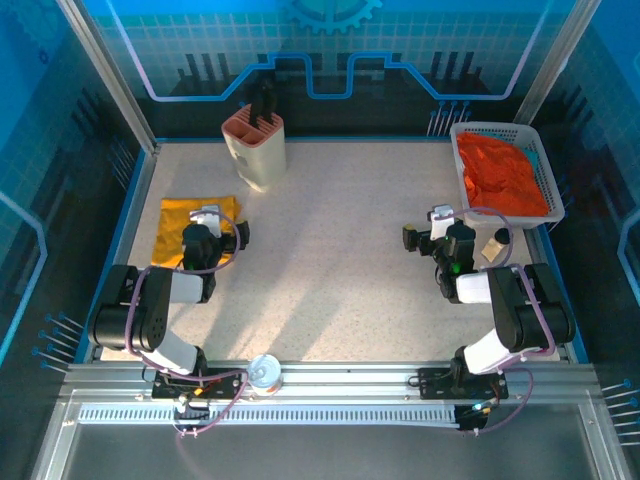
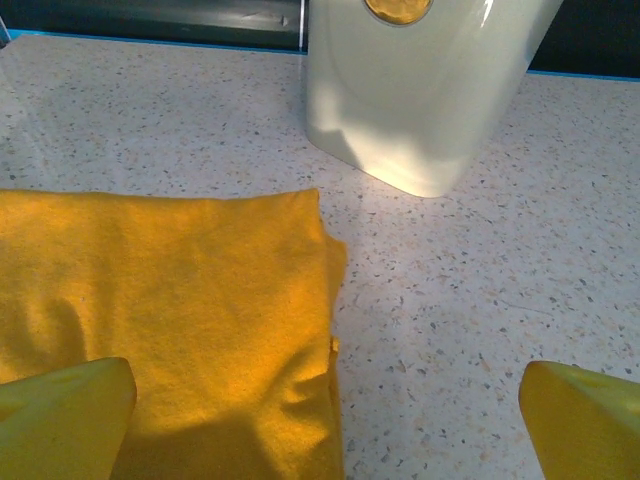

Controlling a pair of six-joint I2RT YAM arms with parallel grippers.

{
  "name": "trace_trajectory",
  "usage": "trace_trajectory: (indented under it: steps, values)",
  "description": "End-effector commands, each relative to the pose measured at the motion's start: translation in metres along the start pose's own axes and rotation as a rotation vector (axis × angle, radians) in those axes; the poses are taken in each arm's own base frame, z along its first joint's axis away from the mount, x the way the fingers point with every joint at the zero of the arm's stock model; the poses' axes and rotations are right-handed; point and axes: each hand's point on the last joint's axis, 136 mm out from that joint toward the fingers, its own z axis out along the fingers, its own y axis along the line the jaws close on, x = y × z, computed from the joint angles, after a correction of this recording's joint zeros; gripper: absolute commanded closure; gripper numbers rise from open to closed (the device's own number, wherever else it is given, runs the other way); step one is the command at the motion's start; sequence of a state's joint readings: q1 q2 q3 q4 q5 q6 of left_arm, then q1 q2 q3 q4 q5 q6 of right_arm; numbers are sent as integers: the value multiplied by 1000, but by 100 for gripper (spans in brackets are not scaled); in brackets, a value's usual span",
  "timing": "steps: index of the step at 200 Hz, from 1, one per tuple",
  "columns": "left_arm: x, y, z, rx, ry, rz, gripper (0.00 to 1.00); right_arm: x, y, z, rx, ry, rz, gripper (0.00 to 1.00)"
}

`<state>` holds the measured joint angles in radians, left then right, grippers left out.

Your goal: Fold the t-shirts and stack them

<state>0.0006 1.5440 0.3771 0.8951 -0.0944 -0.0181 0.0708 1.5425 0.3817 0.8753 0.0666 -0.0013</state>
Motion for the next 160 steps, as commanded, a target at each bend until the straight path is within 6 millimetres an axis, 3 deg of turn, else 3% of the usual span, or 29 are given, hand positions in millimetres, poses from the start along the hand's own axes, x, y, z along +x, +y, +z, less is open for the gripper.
trace_trajectory:
  steps: [1, 28, 67, 115, 130, 137, 160]
  values:
    - [-6, -9, 2, 45, -11, 25, 1, -12, -5, 2, 13, -34, -6, 0]
    - [-11, -9, 2, 37, 1, 24, 1, -23, -10, -6, 44, -43, 3, 0]
    - [-36, -12, -10, -2, 59, 30, 1, -44, -14, -19, 103, 15, 11, 0]
    - [-63, -17, -31, -27, 63, -125, 1, -62, -38, -29, 250, 209, 256, 0]
    - [-65, -26, -38, -15, 104, -168, 2, -61, -47, -31, 289, 299, 353, 0]
    - [-66, -33, -41, 10, 118, -185, 2, -75, -50, -31, 281, 309, 389, 0]
    - [-65, -58, -49, 82, 192, -208, 3, -83, -66, -36, 310, 358, 521, 1]
